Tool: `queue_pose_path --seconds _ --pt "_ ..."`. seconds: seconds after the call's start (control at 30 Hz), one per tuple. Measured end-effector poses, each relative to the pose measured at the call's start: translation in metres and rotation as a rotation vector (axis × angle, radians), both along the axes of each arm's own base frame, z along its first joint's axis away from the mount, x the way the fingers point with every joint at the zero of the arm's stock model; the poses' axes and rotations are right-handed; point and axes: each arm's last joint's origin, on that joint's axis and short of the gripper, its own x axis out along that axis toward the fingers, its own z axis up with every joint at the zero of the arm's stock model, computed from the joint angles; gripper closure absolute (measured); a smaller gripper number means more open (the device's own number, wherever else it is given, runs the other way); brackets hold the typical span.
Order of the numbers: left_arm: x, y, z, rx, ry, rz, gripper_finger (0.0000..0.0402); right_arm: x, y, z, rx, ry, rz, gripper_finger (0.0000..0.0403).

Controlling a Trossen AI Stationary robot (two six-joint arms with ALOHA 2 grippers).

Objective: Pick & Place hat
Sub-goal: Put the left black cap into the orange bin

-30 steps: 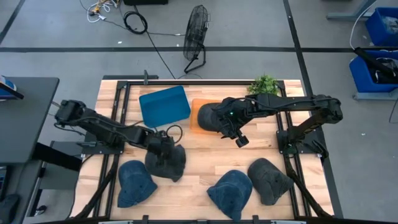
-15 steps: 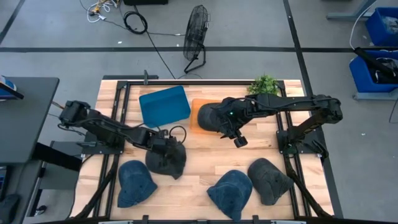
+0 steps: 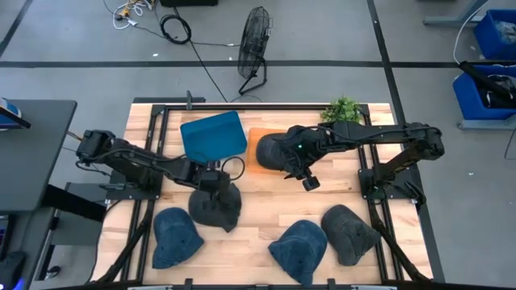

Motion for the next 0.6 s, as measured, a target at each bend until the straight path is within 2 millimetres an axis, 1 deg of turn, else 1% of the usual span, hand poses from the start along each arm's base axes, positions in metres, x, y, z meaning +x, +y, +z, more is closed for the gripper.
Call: queue_pose_path --seconds 0.1,0.17,0.27,0.33,0.4,0.47,0.53,0.6 --pt "0.001 0.003 -0.002 0.000 0.012 -0.036 0.0170 0.000 0.000 0.000 -0.014 -0.006 0.019 0.0268" --pt "0.002 0.004 -0.005 -0.025 0.033 -0.054 0.0165 0.000 0.000 0.000 -0.017 -0.009 0.025 0.0268" --pt "0.005 0.004 -0.015 -0.038 0.074 -0.056 0.0170 0.000 0.000 0.000 -0.017 -0.010 0.025 0.0268" --pt "0.007 0.004 -0.023 -0.035 0.098 -0.061 0.0180 0.000 0.000 0.000 -0.017 -0.011 0.025 0.0268" --pt "0.010 0.004 -0.029 -0.026 0.116 -0.080 0.0198 0.000 0.000 0.000 -0.017 -0.012 0.024 0.0268" --pt "0.011 0.004 -0.031 -0.014 0.116 -0.102 0.0226 0.001 0.000 0.000 -0.017 -0.014 0.025 0.0268" --pt "0.013 0.004 -0.032 -0.011 0.105 -0.104 0.0267 0.001 0.000 0.000 -0.017 -0.013 0.024 0.0268" --pt "0.014 0.005 -0.031 -0.022 0.093 -0.074 0.0316 0.000 0.000 0.000 -0.015 -0.012 0.021 0.0268"
